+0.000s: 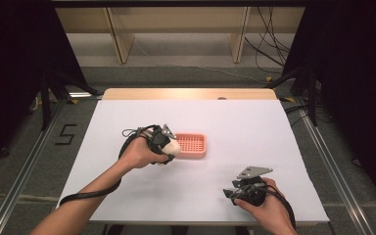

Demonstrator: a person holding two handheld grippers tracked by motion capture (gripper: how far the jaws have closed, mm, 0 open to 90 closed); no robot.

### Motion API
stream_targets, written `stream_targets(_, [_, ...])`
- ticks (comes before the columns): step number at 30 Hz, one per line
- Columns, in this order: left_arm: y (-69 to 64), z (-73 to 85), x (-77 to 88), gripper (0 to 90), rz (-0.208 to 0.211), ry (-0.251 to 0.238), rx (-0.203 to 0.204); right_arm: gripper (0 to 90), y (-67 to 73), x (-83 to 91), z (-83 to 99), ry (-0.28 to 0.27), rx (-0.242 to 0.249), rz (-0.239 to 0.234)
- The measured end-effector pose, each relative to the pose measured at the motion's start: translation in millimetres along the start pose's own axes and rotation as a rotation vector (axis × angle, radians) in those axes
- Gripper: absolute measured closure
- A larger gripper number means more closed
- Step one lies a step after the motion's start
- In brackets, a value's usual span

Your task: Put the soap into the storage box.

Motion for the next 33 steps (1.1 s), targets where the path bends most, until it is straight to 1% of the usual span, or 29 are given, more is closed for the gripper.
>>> stream_targets(5, [0.5,-1.6,-0.9,49.6,0.003,-0.004,-0.003,51.8,-0.1,0.0,0.3,0.005,-0.003,-0.001])
stream_targets(6, [0.0,-2.3,-1.3,49.6,0.003,-0.009,0.008,51.8,0.0,0.0,0.3,0.005,-0.004,-0.001])
stream_targets(7, [0.0,-2.3,-1.3,49.6,0.003,-0.009,0.008,51.8,0.0,0.0,0.3,0.005,-0.004,-0.001])
stream_targets(9, [1.1,-3.5,-1.3,49.6,-0.002,-0.010,0.001,51.8,0.0,-0.1,0.3,0.005,-0.004,-0.002])
stream_targets(10, [1.6,-4.0,-1.5,49.6,0.000,-0.009,-0.003,51.8,0.1,0.9,0.2,0.017,-0.005,-0.008])
stream_targets(11, [1.2,-4.3,-1.6,49.6,0.000,-0.008,0.007,51.8,0.0,0.8,0.2,0.016,-0.004,-0.007])
stream_targets(12, [1.2,-4.3,-1.6,49.6,0.000,-0.008,0.007,51.8,0.0,0.8,0.2,0.016,-0.004,-0.007])
stream_targets(13, [0.0,-5.2,-2.5,49.6,-0.002,-0.024,0.026,51.8,-0.1,0.8,0.2,0.016,-0.003,-0.006])
stream_targets(14, [1.0,-5.3,-1.4,49.6,0.000,-0.008,0.011,51.8,-0.1,0.8,0.2,0.016,-0.003,-0.006])
stream_targets(15, [0.5,-6.1,-1.7,49.6,0.000,-0.015,0.019,51.8,-0.2,-0.2,0.3,0.004,-0.002,-0.002])
stream_targets(16, [-0.1,-7.3,-1.9,49.6,0.000,-0.024,0.031,51.8,-0.2,-0.1,0.3,0.005,-0.001,-0.001])
stream_targets(17, [2.1,-7.7,-0.9,49.6,0.000,-0.012,-0.004,51.8,-0.2,0.0,0.3,0.005,0.000,-0.002])
stream_targets(18, [1.4,-8.3,-1.3,49.6,0.001,-0.015,0.010,51.8,-0.2,1.0,0.2,0.017,-0.002,-0.006])
stream_targets(19, [0.1,-9.2,-2.0,49.6,-0.003,-0.029,0.029,51.8,-0.4,0.9,0.2,0.016,0.002,-0.005])
stream_targets(20, [0.4,-9.7,-2.1,49.6,-0.004,-0.030,0.025,51.7,-0.5,0.9,0.2,0.015,0.003,-0.005])
stream_targets(21, [3.3,-10.4,-0.8,49.6,0.000,-0.012,-0.016,51.7,-0.5,1.0,0.2,0.016,0.002,-0.004])
stream_targets(22, [3.3,-10.4,-0.8,49.6,0.000,-0.012,-0.016,51.7,-0.5,1.0,0.2,0.016,0.002,-0.004])
stream_targets(23, [1.7,-11.8,-1.9,49.6,-0.001,-0.030,0.018,51.7,-0.9,0.1,0.3,0.005,0.005,0.000])
stream_targets(24, [1.7,-11.8,-1.9,49.6,-0.001,-0.030,0.018,51.7,-0.9,0.1,0.3,0.005,0.005,0.000])
stream_targets(26, [4.0,-12.9,-1.2,49.6,-0.003,-0.022,-0.011,51.6,-0.9,0.0,0.5,0.005,0.002,0.000])
stream_targets(27, [3.8,-13.9,-1.4,49.6,-0.002,-0.025,-0.001,51.7,-0.8,1.3,0.3,0.022,0.000,-0.005])
stream_targets(29, [4.3,-14.3,-1.2,49.6,-0.003,-0.023,-0.006,51.7,-0.9,0.7,0.4,0.016,0.003,-0.005])
stream_targets(30, [5.2,-15.3,-1.1,49.6,-0.005,-0.023,-0.012,51.6,0.2,0.8,0.2,0.017,-0.013,-0.010])
stream_targets(31, [5.2,-15.3,-1.1,49.6,-0.005,-0.023,-0.012,51.6,0.2,0.8,0.2,0.017,-0.013,-0.010])
stream_targets(32, [4.9,-15.8,-1.8,49.6,-0.008,-0.032,-0.005,51.6,0.2,0.8,0.2,0.018,-0.013,-0.011])
stream_targets(33, [3.8,-16.7,-2.8,49.6,-0.004,-0.043,0.017,51.7,0.2,0.7,0.4,0.019,-0.014,-0.011])
Point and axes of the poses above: each handheld gripper's, and its own axes: x roughly backward along the jaws, z roughly out of its underside, y roughly to its left, the point moved 2 cm from there along -x, roughly forward along the jaws, and after that the axes turned 13 degrees about -z, right-handed, at the moved point
